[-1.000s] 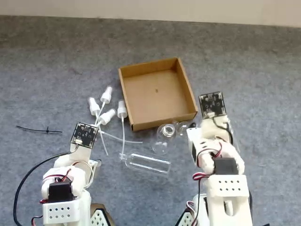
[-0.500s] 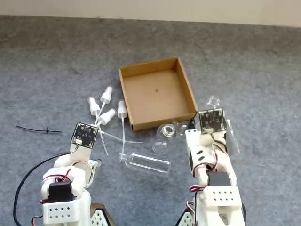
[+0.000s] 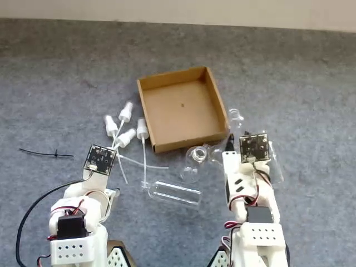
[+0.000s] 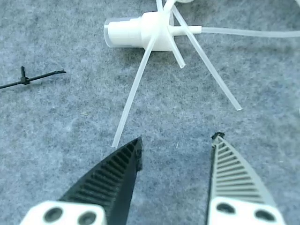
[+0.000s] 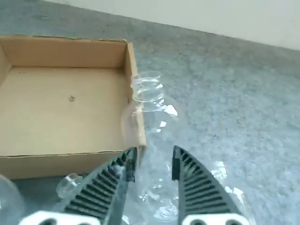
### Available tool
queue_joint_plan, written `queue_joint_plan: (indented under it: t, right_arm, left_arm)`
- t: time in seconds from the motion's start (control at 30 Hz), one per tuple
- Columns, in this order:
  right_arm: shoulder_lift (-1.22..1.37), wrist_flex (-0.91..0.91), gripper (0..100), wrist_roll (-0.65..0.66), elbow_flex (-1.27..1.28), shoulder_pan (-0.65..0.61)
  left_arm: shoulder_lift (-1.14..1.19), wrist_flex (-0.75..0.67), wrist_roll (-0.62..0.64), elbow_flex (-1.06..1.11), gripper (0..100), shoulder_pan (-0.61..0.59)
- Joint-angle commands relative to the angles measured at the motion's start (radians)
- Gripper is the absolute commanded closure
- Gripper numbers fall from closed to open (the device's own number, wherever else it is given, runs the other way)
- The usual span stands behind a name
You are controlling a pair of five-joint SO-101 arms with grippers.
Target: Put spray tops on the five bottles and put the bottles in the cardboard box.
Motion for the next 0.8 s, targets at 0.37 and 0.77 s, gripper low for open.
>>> queue_joint_plan:
  t: [0.37,0.77]
  right_arm:
    - [0.005,0.051,92.3,-0.002,-0.081,0.148]
    - [0.047,0.730,91.5,-0.002,-0.648,0.147]
  left_arm:
    - [-0.013,0.005,-0.008,0.019,78,0.004]
    - [-0.013,0.005,-0.008,0.019,78,0.004]
